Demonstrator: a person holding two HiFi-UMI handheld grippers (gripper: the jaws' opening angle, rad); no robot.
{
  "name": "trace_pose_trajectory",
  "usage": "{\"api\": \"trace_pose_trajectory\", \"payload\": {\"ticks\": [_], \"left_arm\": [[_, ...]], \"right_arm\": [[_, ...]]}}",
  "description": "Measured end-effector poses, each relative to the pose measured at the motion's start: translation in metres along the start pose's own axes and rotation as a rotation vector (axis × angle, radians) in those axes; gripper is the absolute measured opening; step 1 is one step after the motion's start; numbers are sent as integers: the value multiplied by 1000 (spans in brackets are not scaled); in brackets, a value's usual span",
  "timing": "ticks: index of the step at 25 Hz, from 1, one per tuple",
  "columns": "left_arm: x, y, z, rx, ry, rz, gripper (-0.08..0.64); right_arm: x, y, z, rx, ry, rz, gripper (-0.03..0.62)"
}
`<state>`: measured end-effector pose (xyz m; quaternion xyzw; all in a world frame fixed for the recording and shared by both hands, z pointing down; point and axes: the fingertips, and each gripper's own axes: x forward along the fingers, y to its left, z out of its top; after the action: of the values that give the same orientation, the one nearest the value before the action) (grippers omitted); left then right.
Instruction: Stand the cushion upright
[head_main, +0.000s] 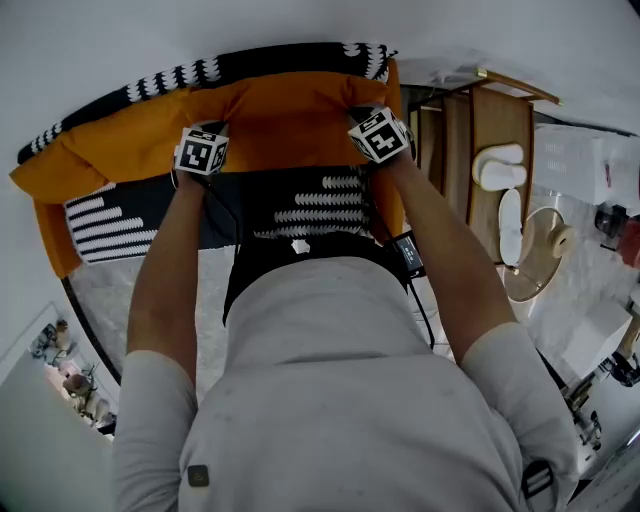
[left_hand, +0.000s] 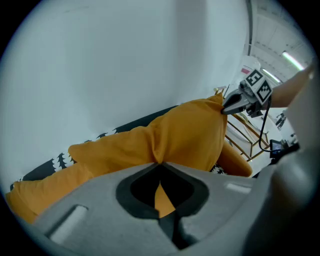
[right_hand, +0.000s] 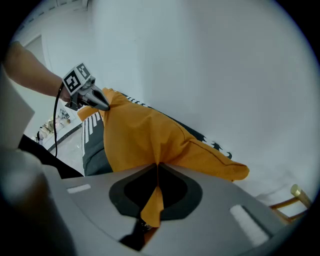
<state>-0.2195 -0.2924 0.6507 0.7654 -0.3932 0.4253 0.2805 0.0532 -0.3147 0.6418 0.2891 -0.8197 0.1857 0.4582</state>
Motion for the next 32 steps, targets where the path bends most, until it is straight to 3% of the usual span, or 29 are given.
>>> {"api": "trace_pose_trajectory", "payload": {"ticks": [7,14,20,27,32], "left_arm": [[13,23,26,8,-1,11,11],[43,21,10,64,59,6,21],[48,30,23,-19,1,16,81],[46,16,39,-59,-70,-1,173],[27,9,62,-68,-146,4,192]], "right_arm": [[15,-26,22,-31,-1,-7,18],[47,-42,-4,-38,102,-21,23],[51,-60,2,24,85,-95,85],[42,-63,10,91,-7,-91,188],[14,-61,27,98,-101,-111,203]]}}
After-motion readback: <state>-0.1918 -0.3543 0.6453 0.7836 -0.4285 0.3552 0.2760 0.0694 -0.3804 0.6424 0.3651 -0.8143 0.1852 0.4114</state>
